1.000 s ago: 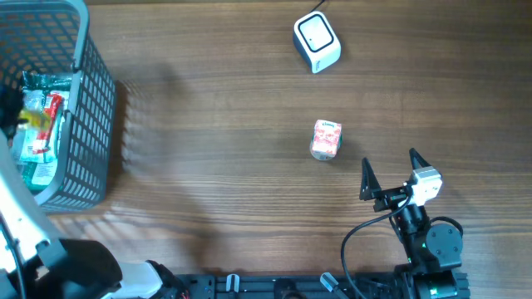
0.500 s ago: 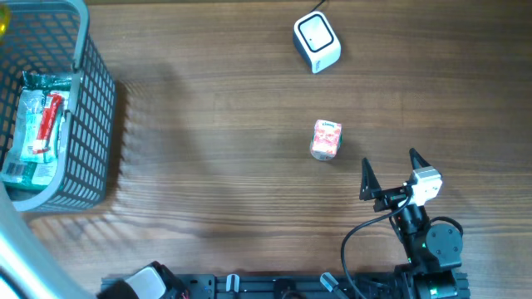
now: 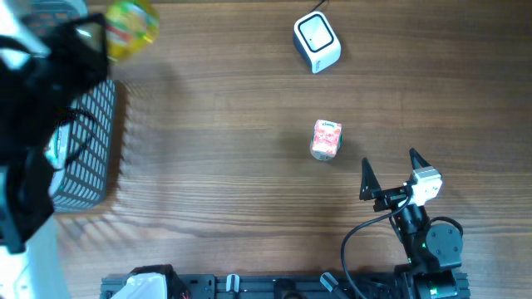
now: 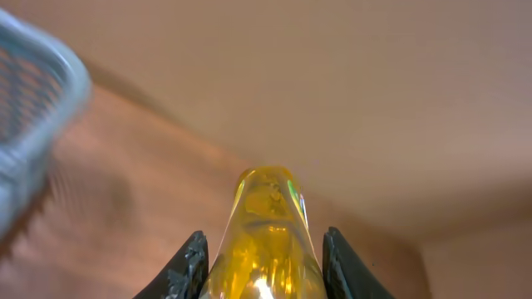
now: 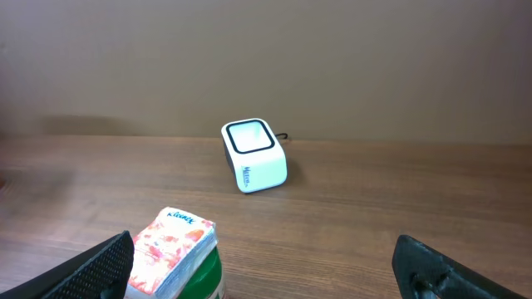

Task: Scan the item barcode
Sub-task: 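Lift the yellow soap bottle out and carry it toward the scanner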

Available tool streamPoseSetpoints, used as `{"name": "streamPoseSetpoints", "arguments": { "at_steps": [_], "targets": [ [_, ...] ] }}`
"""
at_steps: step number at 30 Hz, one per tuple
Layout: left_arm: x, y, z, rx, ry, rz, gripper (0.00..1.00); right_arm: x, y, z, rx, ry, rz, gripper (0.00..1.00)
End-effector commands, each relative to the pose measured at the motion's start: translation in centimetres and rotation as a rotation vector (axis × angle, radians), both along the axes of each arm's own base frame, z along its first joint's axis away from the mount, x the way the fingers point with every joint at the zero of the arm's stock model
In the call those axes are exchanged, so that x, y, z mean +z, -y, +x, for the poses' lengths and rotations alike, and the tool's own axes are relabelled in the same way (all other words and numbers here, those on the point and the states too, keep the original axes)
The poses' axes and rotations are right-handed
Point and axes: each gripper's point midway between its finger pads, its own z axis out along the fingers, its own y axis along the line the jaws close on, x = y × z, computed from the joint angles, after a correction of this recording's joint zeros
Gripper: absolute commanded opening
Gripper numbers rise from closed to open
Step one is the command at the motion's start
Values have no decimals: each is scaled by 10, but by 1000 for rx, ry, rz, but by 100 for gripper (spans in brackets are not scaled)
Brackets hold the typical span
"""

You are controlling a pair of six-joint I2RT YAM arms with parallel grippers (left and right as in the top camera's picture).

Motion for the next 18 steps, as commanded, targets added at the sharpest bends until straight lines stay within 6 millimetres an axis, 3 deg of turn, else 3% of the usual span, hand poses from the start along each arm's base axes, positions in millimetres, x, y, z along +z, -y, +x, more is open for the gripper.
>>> {"name": "streamPoseSetpoints", "arguments": {
  "at_steps": [1, 7, 18],
  "targets": [
    [-24, 33, 12, -93, -89, 43, 8, 1, 1, 0, -4, 8, -8, 100],
    [-89, 83, 32, -210, -308, 104, 8, 1, 1, 0, -4, 8, -8, 100],
    [-179, 169, 53, -389, -530, 205, 7, 1, 1, 0, -4, 8, -7, 100]
  ]
}}
